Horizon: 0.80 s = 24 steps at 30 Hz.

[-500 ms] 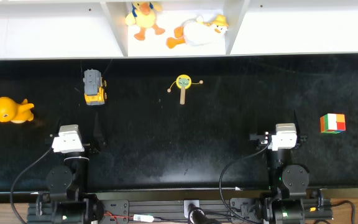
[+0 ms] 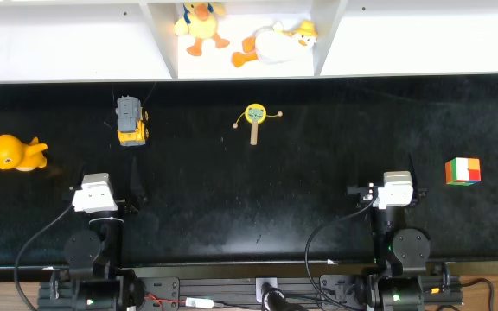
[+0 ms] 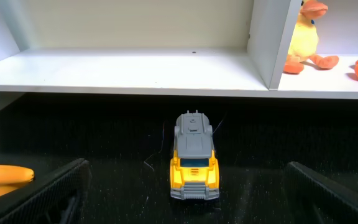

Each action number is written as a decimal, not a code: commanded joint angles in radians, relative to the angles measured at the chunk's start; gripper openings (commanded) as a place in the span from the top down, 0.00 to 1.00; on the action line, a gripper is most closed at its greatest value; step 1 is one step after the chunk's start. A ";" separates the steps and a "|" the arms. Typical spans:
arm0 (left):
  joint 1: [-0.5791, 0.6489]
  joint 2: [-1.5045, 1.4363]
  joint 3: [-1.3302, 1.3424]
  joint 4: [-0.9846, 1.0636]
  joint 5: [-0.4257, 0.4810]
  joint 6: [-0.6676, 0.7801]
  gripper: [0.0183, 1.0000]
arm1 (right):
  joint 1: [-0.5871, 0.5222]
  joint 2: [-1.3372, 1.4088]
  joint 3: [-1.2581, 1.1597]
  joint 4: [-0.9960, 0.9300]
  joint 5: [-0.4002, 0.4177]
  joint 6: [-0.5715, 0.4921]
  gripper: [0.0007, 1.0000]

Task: Store Toys

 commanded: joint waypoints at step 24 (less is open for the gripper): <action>-0.006 -0.010 -0.003 0.002 -0.023 -0.010 0.00 | 0.002 -0.007 -0.014 0.005 -0.004 -0.003 0.00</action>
